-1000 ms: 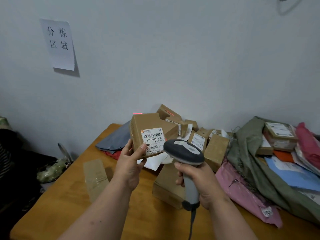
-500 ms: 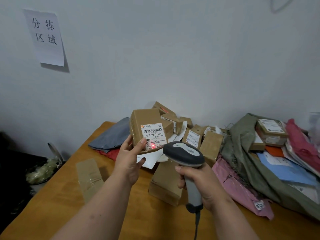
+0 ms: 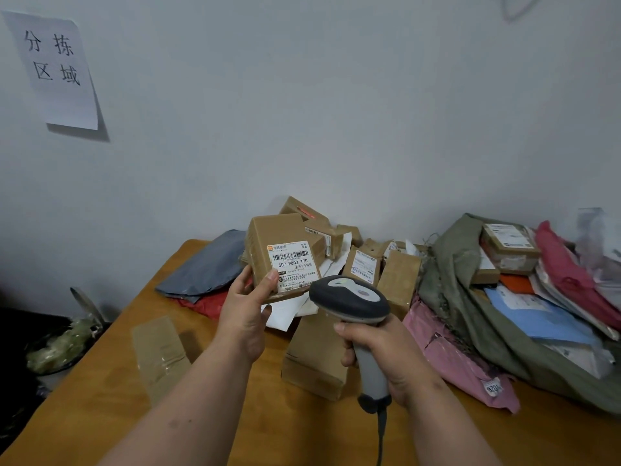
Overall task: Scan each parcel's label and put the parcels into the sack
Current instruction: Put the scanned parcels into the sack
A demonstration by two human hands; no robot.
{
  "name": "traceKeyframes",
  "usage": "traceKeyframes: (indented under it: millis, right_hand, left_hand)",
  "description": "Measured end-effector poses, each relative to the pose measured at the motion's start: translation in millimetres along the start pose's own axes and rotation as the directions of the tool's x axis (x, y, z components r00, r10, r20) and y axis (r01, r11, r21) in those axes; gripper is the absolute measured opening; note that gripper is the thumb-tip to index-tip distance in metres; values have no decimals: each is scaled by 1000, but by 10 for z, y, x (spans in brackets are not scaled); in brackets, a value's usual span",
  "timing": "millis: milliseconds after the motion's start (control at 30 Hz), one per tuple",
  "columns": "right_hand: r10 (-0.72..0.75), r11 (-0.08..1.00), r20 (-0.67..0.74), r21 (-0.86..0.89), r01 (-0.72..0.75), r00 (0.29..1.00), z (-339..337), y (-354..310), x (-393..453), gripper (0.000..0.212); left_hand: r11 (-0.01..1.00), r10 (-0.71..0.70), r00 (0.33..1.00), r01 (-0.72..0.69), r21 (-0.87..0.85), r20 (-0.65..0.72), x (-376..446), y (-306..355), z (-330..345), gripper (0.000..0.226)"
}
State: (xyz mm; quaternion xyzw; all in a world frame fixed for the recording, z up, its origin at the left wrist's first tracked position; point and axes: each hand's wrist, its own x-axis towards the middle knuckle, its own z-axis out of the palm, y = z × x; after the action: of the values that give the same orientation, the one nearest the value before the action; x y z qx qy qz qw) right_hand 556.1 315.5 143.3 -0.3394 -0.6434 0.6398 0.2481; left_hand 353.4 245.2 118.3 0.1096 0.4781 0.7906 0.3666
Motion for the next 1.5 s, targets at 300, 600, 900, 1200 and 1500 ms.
traceKeyframes:
  millis: [300, 600, 900, 1200, 1500]
  right_hand:
    - [-5, 1000, -194, 14, 7, 981, -129, 139, 12, 29]
    - [4, 988, -502, 136, 74, 865, -996, 330, -104, 18]
    - [147, 953, -657, 294, 71, 740, -2794, 711, 85, 32]
    - [253, 930, -571, 366, -34, 781, -4096, 1365, 308, 33]
    - [319, 922, -537, 368, -123, 781, -4352, 1601, 447, 24]
  left_hand:
    - [997, -54, 994, 48, 65, 97, 72, -176, 159, 85]
    - [960, -236, 930, 178, 218, 282, -2, -795, 1147, 78]
    - [888, -402, 870, 295, 352, 287, 52, -1997, 2687, 73]
    - [831, -385, 911, 272, 485, 150, 55, -2994, 3746, 62]
    - [810, -158, 984, 82, 581, 82, 131, -3140, 4005, 104]
